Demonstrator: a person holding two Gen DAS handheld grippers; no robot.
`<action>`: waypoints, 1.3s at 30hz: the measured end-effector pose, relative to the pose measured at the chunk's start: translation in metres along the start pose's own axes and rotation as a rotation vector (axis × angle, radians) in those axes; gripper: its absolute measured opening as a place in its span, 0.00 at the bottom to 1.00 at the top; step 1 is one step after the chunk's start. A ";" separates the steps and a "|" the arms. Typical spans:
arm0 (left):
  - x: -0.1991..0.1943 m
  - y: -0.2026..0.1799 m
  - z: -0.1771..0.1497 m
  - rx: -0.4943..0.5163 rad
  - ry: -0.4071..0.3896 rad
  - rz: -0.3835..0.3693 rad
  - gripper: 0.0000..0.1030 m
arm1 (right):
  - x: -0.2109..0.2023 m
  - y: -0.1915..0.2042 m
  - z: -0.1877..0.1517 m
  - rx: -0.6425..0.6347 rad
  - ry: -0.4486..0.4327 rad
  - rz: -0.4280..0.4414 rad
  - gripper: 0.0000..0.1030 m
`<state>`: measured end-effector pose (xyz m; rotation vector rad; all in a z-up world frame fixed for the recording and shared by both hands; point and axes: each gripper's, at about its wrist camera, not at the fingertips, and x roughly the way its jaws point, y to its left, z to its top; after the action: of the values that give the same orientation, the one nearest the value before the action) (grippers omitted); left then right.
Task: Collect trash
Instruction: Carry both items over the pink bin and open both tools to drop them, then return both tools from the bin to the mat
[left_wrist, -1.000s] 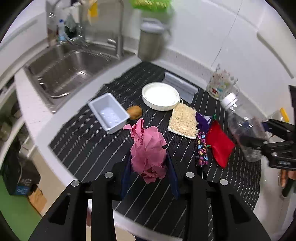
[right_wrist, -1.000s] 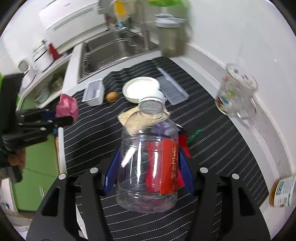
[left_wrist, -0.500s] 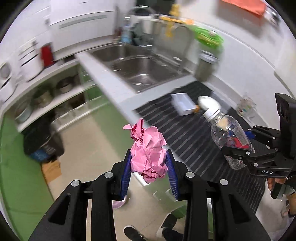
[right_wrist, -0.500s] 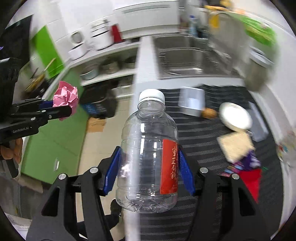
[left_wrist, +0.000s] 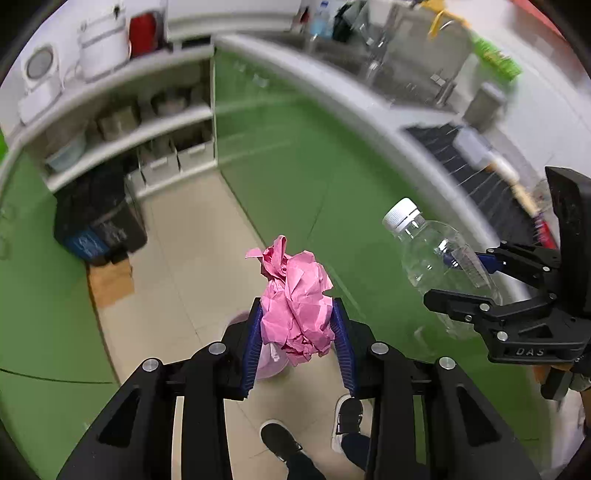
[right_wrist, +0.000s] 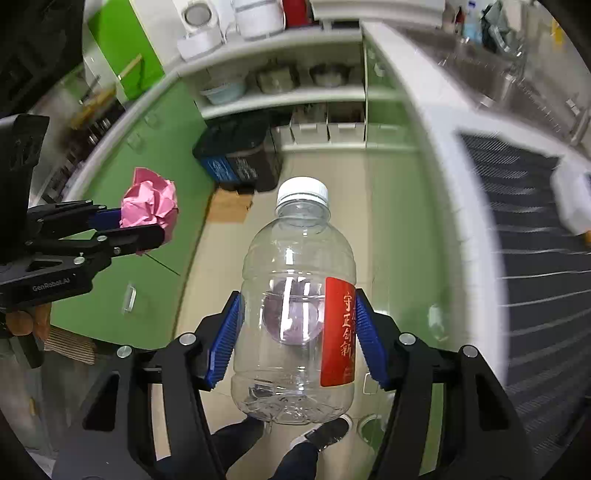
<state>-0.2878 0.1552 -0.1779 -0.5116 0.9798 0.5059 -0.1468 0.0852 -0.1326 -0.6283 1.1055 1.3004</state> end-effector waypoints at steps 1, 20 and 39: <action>0.018 0.007 -0.006 -0.008 0.009 -0.004 0.35 | 0.021 -0.002 -0.005 -0.003 0.008 -0.004 0.57; 0.249 0.103 -0.109 -0.178 0.103 0.003 0.94 | 0.244 -0.017 -0.068 -0.041 0.117 0.010 0.57; 0.225 0.172 -0.138 -0.304 0.007 0.091 0.94 | 0.341 0.012 -0.069 -0.117 0.129 0.101 0.96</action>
<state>-0.3771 0.2414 -0.4676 -0.7432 0.9400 0.7412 -0.2103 0.1749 -0.4633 -0.7604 1.1852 1.4349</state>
